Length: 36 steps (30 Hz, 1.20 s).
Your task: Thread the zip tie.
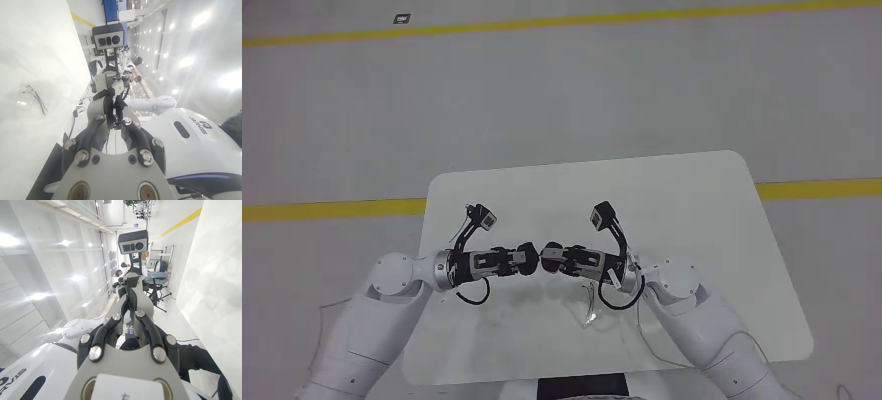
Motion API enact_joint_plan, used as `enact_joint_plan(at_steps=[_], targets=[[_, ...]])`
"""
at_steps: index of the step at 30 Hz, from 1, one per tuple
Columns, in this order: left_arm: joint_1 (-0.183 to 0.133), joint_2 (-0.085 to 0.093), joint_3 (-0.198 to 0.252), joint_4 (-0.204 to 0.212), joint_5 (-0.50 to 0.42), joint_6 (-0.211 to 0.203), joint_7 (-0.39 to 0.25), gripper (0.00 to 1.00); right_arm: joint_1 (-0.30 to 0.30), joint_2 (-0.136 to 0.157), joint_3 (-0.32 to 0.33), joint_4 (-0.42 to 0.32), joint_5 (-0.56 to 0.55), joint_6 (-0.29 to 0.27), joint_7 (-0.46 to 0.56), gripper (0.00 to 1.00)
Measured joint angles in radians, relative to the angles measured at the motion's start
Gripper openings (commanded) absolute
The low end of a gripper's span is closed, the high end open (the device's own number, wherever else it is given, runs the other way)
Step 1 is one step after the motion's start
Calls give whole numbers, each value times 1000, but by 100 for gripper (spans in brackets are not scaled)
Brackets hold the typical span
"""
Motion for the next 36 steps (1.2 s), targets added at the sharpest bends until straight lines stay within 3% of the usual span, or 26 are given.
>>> enact_joint_plan(at_steps=[4,6,12,13,14,15,16,28,32,36], targets=[[0,2,1,-1,2,0,5,6,1,2,-3,0,1,-1,-2,0],[-1,2,2,-1,3,2,6,0,2,4,-4,-1,1,-1,-3,0],[-4,4,7,2,5,5,7,0,4,7,-9,-2,2,1,-6,0],[-4,5,8,2,6,5,7,0,4,7,-9,-2,3,1,-7,6],[-4,5,8,3,6,5,7,0,5,8,-10,-1,4,2,-8,31],[-5,5,8,3,6,5,7,0,5,8,-10,-1,5,2,-9,78],[-5,6,8,4,5,4,6,0,6,9,-11,0,6,3,-11,100],[2,16,-17,-1,-14,-27,-39,0,-25,20,37,-13,40,-27,-71,100],[6,17,-23,-30,-9,-20,-33,0,-30,21,42,-13,38,-27,-84,100],[7,17,-23,-31,-7,-18,-31,0,-30,21,42,-13,38,-27,-83,100]])
